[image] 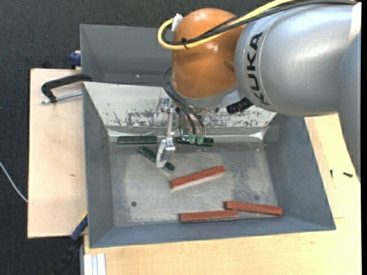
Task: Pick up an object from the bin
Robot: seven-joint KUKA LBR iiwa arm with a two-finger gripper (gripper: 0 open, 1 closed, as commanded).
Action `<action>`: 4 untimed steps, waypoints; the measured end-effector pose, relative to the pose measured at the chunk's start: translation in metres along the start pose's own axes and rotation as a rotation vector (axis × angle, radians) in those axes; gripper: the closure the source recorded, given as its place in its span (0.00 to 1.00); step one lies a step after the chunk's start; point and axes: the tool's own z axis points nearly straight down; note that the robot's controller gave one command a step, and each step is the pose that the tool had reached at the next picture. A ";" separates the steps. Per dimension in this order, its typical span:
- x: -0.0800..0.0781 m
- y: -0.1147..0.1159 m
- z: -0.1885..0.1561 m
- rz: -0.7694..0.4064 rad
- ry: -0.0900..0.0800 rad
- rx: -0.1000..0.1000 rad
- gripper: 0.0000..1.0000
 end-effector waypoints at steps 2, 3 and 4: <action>0.044 -0.061 0.056 -0.069 0.000 0.003 0.00; 0.009 -0.067 0.146 -0.141 0.009 0.000 1.00; 0.008 -0.067 0.146 -0.141 0.008 0.000 1.00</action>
Offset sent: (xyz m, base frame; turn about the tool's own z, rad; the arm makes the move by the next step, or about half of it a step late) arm -0.0600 -0.0619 -0.0688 -0.0556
